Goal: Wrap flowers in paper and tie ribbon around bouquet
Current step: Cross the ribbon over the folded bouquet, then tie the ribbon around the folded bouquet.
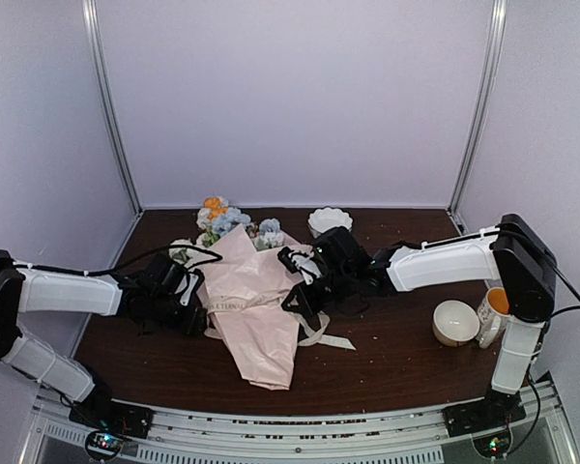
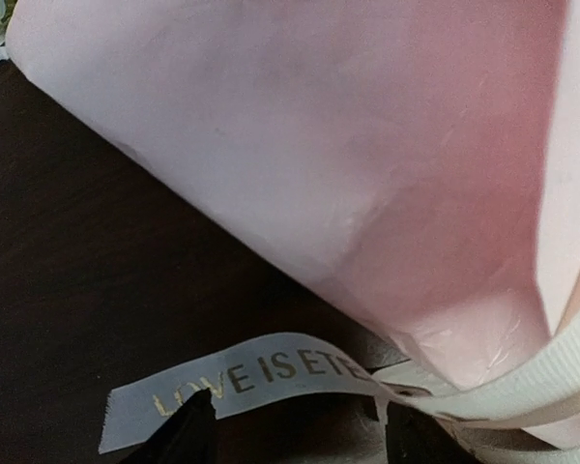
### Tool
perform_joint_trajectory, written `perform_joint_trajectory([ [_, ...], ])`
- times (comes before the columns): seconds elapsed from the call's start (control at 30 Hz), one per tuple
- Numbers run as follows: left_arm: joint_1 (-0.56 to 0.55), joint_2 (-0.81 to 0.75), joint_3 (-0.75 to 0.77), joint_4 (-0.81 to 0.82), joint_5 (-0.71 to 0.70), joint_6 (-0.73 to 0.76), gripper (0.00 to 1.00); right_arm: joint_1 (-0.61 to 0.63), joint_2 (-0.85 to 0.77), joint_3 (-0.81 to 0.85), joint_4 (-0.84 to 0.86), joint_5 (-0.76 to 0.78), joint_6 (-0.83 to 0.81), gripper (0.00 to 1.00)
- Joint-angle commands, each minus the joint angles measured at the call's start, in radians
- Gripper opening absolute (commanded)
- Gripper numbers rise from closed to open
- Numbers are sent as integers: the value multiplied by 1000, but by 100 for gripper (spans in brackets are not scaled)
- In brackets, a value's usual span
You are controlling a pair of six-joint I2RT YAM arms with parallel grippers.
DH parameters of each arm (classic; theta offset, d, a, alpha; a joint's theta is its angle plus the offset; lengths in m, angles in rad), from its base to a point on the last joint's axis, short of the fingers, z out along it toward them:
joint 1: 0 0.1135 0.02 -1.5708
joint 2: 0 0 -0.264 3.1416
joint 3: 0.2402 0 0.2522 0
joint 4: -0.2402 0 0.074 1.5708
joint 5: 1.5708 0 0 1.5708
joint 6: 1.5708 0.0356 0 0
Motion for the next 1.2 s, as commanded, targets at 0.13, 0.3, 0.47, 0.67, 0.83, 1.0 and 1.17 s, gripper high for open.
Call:
perform_joint_trajectory([
  [0.13,-94,26,64,56,-103,75,62,-5,-34,17,5,-14,-4,0],
  [0.3,-117,39,86,57,-229,106,68,-4,-29,21,10,-25,-3,0],
  [0.47,-117,67,114,37,-335,126,63,-3,-37,19,4,-28,-7,0],
  [0.67,-117,88,101,49,-341,131,48,-5,-42,20,-4,-36,-15,0],
  [0.83,-117,89,85,73,-356,125,30,-14,-54,20,-2,-52,-12,0],
  [1.0,-114,97,87,82,-387,125,14,-22,-64,15,-4,-61,-9,0],
  [1.17,-83,100,86,99,-338,135,39,-26,-61,12,-8,-76,-9,0],
])
